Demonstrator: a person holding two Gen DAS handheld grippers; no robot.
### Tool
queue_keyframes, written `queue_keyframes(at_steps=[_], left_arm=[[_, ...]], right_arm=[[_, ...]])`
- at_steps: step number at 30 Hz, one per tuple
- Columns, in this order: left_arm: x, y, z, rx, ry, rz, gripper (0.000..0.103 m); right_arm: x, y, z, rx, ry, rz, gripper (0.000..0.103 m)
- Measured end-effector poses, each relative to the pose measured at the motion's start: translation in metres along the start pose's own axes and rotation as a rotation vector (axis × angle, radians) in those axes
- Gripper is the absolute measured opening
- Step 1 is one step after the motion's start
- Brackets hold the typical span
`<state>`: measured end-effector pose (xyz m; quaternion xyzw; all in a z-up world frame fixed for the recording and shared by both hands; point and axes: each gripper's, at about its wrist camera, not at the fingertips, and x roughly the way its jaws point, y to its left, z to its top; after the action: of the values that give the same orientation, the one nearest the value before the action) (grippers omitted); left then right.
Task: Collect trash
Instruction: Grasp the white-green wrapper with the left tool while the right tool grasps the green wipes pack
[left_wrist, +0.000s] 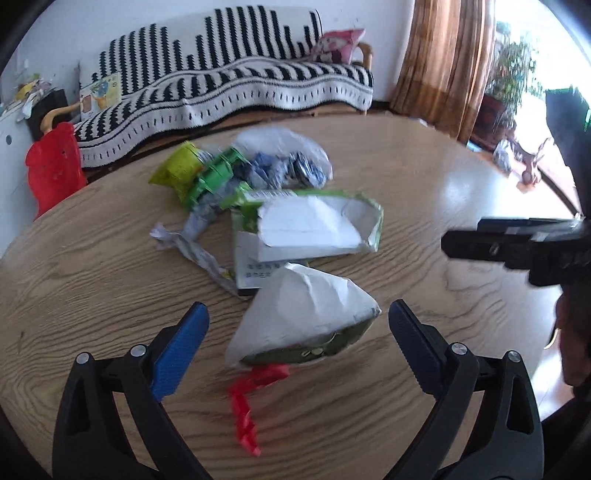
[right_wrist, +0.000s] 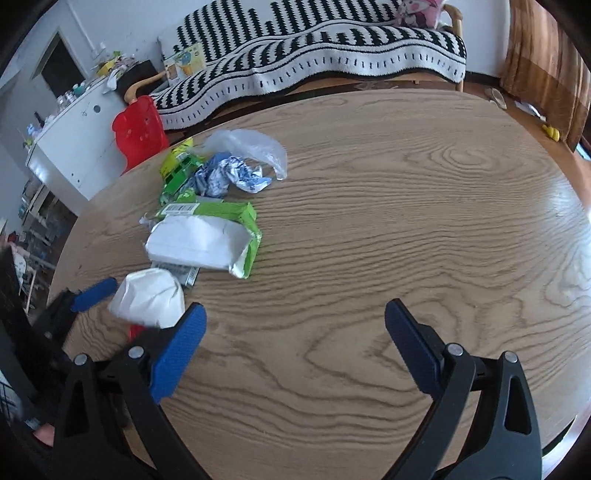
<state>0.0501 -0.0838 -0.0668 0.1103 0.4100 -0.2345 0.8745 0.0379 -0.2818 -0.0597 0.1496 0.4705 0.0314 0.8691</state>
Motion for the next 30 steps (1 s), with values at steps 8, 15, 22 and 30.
queue_keyframes(at_steps=[8, 15, 22, 30], left_arm=[[-0.009, 0.012, 0.003, -0.032, -0.026, -0.022, 0.065], [-0.053, 0.050, 0.000, -0.098, -0.089, -0.016, 0.063], [-0.058, 0.093, 0.000, -0.210, -0.090, 0.022, 0.063], [-0.052, 0.099, 0.001, -0.202, -0.082, 0.019, 0.064]], right_arm=[[0.030, 0.013, 0.016, 0.019, 0.023, 0.053, 0.094], [0.055, 0.043, 0.021, -0.060, 0.048, 0.056, 0.094], [0.077, 0.069, 0.022, -0.201, 0.052, -0.007, 0.096], [0.075, 0.074, 0.026, -0.204, 0.046, 0.046, 0.047]])
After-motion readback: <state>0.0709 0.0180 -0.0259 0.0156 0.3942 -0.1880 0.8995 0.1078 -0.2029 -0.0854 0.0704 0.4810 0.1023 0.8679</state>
